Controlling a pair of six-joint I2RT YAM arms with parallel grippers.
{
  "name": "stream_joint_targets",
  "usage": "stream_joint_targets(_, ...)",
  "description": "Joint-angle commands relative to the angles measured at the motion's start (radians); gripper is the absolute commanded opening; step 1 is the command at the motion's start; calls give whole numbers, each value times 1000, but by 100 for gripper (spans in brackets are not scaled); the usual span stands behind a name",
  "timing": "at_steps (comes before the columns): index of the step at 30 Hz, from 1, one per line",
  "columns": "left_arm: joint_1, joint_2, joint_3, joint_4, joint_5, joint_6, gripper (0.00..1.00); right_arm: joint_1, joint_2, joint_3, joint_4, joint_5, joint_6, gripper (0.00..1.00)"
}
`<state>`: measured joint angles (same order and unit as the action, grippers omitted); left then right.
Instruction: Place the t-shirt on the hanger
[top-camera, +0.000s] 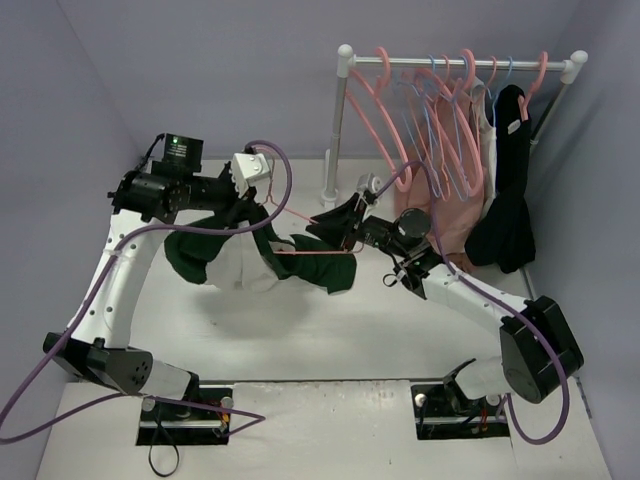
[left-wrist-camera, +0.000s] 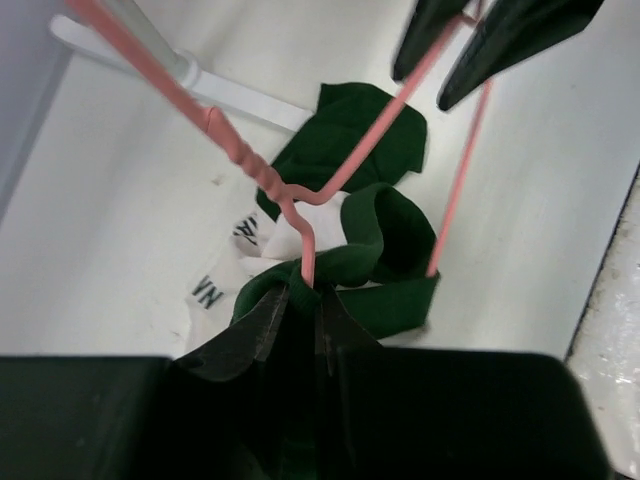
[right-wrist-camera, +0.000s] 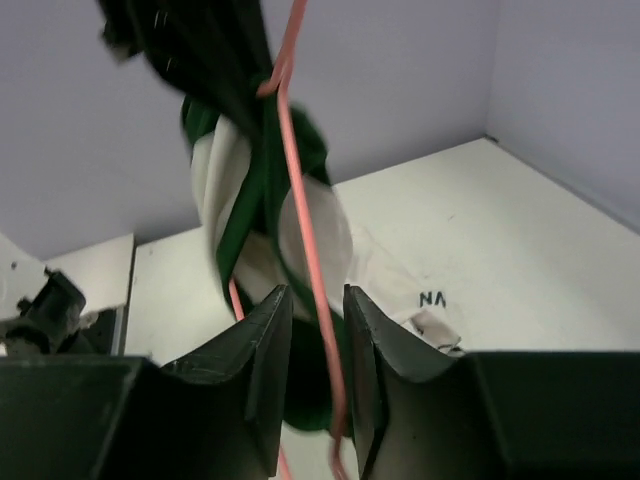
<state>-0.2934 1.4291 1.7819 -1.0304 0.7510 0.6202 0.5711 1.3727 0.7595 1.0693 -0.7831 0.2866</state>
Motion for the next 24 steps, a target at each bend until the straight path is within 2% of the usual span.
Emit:
stream_joint_targets(1, -15, -77, -80, 146, -55, -111, 0, -14, -43, 92, 33, 129, -9, 41)
stream_joint_targets(3, -14, -127, -152, 254, -133, -165, 0, -37, -60, 96, -33, 165, 11, 59)
stream_joint_targets(5, -13, -212, -243, 379, -239, -225, 0, -49, -90, 100, -124, 241, 0, 74)
stream_joint_targets(8, -14, -278, -364, 518, -354, -290, 0, -51, -157, 95, -251, 366, -12, 82)
stream_joint_targets(13, -17, -330, -405, 529, -446, -309, 0, -47, -240, 16, -305, 527, 43, 83)
stream_joint_targets(15, -19, -341, -415, 532, -479, -325, 0, -28, -243, -13, -305, 564, 86, 76)
stream_joint_targets(17, -23, -348, -418, 532, -486, -341, 0, 5, -187, -19, -303, 581, 130, 66)
stream_joint_targets(20, -30, -365, -426, 532, -479, -352, 0, 80, -98, -7, -266, 582, 176, 60)
stream_joint_targets(22, -33, -376, -429, 530, -471, -353, 0, 112, -17, 2, -205, 582, 218, 59)
stream_joint_targets(24, -34, -389, -430, 529, -471, -355, 0, 144, 48, 45, -195, 577, 249, 62)
